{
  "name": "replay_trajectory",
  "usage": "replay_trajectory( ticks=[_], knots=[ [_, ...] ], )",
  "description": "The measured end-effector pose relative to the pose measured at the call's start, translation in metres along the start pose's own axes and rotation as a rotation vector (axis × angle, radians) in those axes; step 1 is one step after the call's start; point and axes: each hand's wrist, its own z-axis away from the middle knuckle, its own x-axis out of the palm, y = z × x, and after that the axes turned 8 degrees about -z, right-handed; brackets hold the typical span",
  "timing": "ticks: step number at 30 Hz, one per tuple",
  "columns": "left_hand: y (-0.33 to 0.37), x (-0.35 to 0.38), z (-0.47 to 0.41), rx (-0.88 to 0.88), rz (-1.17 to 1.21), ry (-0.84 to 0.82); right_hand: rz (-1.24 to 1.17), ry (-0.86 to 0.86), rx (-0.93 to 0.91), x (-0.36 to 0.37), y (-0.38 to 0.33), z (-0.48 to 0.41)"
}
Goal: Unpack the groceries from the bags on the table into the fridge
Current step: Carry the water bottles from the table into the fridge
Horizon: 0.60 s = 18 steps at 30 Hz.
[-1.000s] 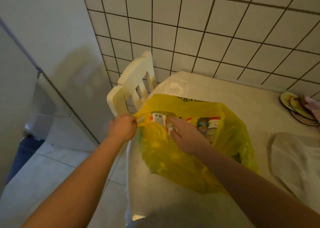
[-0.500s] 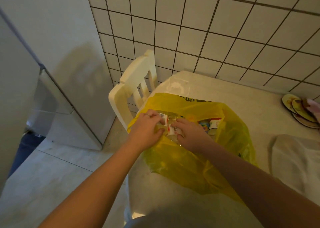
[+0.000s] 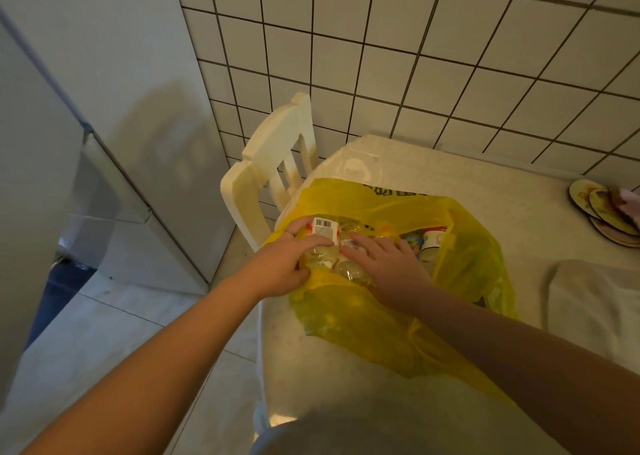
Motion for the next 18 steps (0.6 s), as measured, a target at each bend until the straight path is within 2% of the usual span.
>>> replay_trajectory(
  ticks=[9,14,18],
  knots=[
    [0.017,0.011,0.029,0.061,-0.171,0.100,0.061,0.109,-0.108,0.011,0.000,0.002],
    [0.017,0.015,0.031,0.024,-0.121,0.158,0.087,0.136,-0.093,0.014,-0.005,0.004],
    [0.011,0.016,0.035,0.100,-0.104,0.234,0.099,0.106,-0.087,0.012,-0.005,0.003]
  ],
)
